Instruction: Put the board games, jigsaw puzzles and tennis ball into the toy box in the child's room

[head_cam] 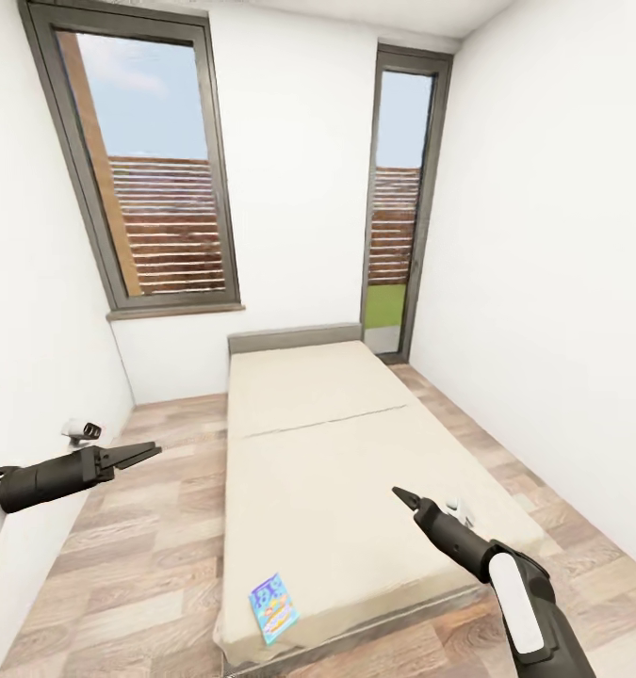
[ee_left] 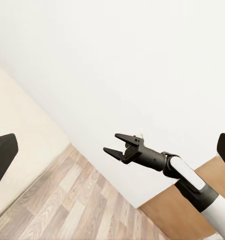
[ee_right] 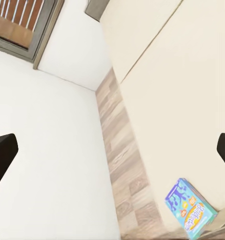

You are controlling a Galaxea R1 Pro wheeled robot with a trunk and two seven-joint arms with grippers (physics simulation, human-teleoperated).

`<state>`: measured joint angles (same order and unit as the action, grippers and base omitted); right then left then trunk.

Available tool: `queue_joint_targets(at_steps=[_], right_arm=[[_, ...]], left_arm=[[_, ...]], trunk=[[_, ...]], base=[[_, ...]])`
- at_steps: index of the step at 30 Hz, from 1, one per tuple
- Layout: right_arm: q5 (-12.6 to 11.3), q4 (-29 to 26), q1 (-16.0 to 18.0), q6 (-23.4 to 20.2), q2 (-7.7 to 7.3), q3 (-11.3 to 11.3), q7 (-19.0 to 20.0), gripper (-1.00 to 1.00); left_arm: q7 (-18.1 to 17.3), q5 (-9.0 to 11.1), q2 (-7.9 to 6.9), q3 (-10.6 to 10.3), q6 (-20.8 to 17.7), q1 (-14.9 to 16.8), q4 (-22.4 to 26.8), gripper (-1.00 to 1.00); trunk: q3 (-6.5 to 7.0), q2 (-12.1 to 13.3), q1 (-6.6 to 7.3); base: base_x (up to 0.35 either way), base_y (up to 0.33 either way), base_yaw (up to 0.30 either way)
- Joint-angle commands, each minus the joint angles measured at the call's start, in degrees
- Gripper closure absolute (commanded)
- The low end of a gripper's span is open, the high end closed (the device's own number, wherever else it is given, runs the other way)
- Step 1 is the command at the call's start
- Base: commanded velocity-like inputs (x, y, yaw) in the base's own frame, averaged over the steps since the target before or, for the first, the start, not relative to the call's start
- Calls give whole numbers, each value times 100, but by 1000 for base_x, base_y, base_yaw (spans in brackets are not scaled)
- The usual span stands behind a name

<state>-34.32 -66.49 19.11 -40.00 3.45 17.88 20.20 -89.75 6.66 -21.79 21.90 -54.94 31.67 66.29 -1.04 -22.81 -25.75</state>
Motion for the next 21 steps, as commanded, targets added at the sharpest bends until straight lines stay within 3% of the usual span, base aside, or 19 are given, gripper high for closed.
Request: queue_joint_targets(at_steps=[1, 21], right_arm=[[-4, -4, 5, -43, 7, 22, 19, -100], [-28, -4, 5, -43, -5, 27, 19, -100]], left_arm=[[-25, -6, -1, -1, -61, 6, -2, -100], [-25, -6, 50, -1, -66, 6, -2, -100]], trunk=[[-11, -11, -3], [-11, -11, -3]], base=[[0, 0, 281], [0, 23, 281]])
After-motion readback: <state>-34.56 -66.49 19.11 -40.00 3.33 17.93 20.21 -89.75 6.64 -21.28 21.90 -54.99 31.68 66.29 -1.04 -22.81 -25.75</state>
